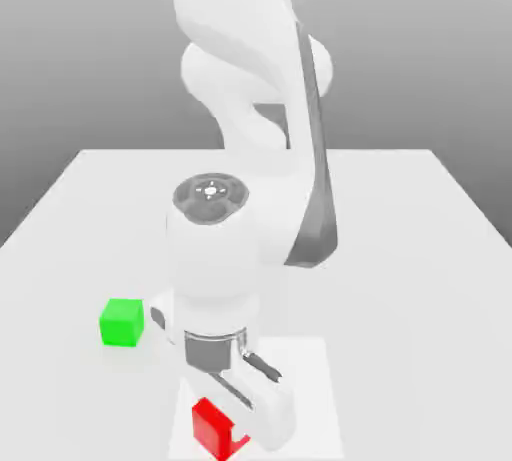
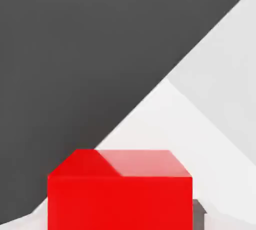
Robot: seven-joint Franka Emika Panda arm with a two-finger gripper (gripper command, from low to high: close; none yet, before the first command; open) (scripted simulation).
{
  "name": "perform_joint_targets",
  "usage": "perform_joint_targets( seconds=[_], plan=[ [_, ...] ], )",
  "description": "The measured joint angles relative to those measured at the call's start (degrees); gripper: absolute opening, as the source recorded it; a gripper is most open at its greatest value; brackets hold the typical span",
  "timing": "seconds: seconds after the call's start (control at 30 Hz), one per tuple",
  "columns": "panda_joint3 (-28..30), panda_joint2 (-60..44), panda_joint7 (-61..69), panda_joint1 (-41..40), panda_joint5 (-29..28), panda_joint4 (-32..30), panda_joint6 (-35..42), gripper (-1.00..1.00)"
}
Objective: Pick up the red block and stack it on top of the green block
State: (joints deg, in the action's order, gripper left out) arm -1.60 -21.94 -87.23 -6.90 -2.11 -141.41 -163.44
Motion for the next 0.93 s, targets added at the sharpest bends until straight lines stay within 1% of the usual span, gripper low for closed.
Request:
perform_joint_targets(
  seconds=[0.07, 0.2, 0.3, 0.43, 0.57, 0.63, 0.7, 0.83, 0.87, 0.93],
  plan=[
    [-0.2, 2.1, 0.1, -0.2, 0.2, -0.3, 1.8, -1.0],
    [-0.5, 9.8, 1.0, -0.6, 0.9, -1.7, 8.1, -1.0],
    [2.4, 16.0, 6.7, -4.4, 0.5, -6.7, 9.3, -1.0],
    [7.0, 24.3, 15.4, -12.8, -0.9, -14.4, 9.8, -1.0],
    [11.7, 32.5, 23.7, -16.9, -2.9, -22.3, 10.2, -1.0],
    [13.2, 32.4, 26.1, -17.7, -3.0, -24.1, 8.3, -1.0],
    [13.7, 29.3, 27.5, -17.5, -1.7, -24.4, 4.8, -1.0],
    [13.2, 21.3, 31.1, -16.7, 3.1, -24.3, -2.9, -1.0],
    [13.1, 20.0, 31.7, -16.5, 4.0, -24.2, -4.1, 1.0],
    [13.1, 20.0, 31.7, -16.5, 4.0, -24.2, -4.1, 1.0]
  ],
)
